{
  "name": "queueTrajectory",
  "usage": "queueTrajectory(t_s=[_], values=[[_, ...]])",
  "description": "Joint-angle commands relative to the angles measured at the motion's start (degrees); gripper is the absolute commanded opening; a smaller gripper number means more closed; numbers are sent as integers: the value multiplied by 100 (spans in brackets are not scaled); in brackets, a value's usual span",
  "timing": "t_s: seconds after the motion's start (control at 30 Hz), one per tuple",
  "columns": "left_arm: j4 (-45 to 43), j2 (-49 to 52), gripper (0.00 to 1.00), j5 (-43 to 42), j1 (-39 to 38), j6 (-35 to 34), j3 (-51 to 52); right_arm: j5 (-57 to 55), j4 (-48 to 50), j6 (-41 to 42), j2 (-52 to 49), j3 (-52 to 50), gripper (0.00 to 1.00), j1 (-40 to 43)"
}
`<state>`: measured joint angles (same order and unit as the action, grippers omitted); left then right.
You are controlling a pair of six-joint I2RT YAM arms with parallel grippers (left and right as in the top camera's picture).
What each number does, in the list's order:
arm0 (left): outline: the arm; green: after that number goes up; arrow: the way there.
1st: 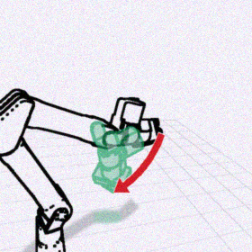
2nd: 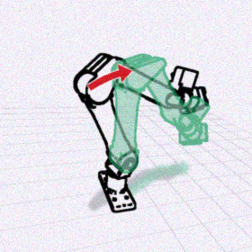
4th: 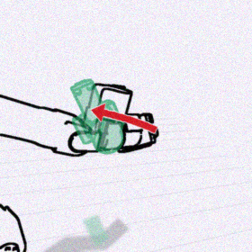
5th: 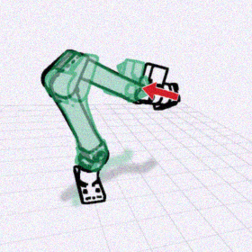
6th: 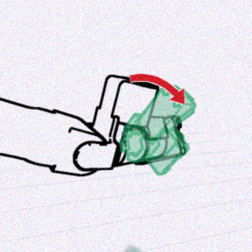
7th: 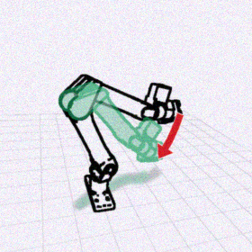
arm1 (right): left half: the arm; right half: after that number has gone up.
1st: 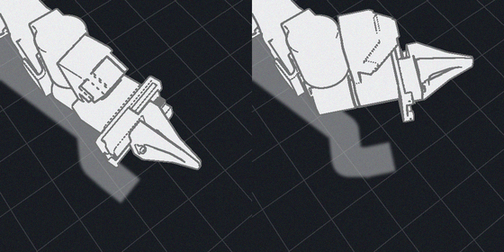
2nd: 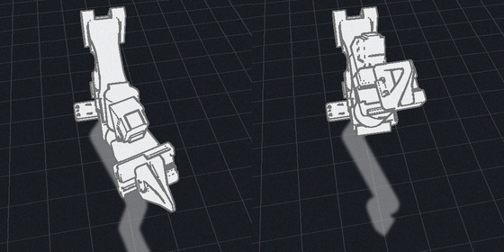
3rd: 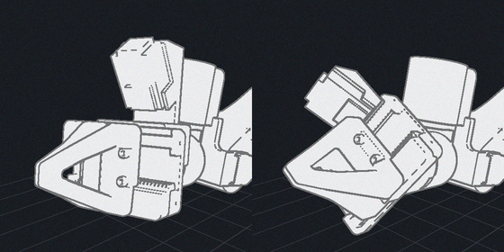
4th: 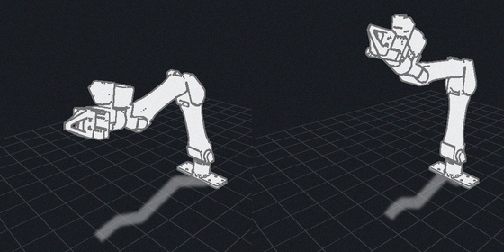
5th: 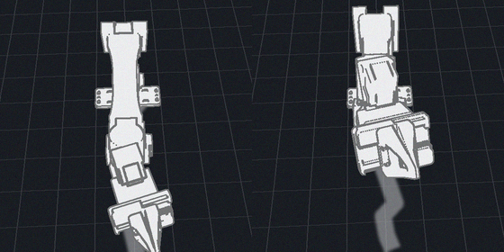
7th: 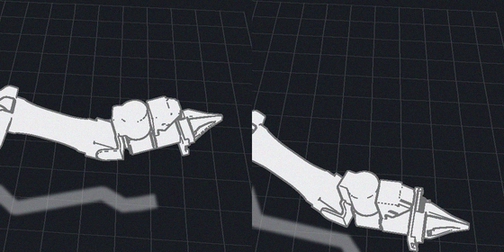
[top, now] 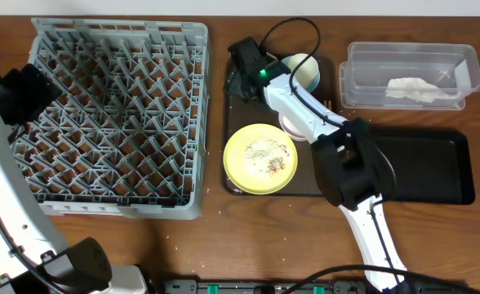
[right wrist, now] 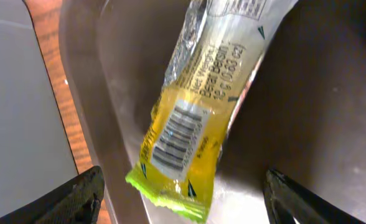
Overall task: Sort waste into correct bins and load items into the dishwasher
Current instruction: 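Lower the right gripper onto the yellow snack wrapper and grasp it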
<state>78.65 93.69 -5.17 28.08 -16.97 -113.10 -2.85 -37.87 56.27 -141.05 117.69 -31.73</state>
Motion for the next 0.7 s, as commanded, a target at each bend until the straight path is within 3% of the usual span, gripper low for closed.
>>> queueTrajectory(t_s=[0.0, 0.3, 0.5, 0.67], values=[[20, 2, 95, 50, 24, -72, -74, -212, 105, 116, -195, 70, 79, 0], [17, 2, 95, 50, 24, -72, -74, -531, 262, 111, -264, 70, 76, -2], [17, 2, 94, 50, 24, -72, -74, -623, 258, 74, -280, 70, 54, -24], [17, 2, 94, 50, 24, -72, -74, -638, 190, -83, -361, 70, 54, -22]])
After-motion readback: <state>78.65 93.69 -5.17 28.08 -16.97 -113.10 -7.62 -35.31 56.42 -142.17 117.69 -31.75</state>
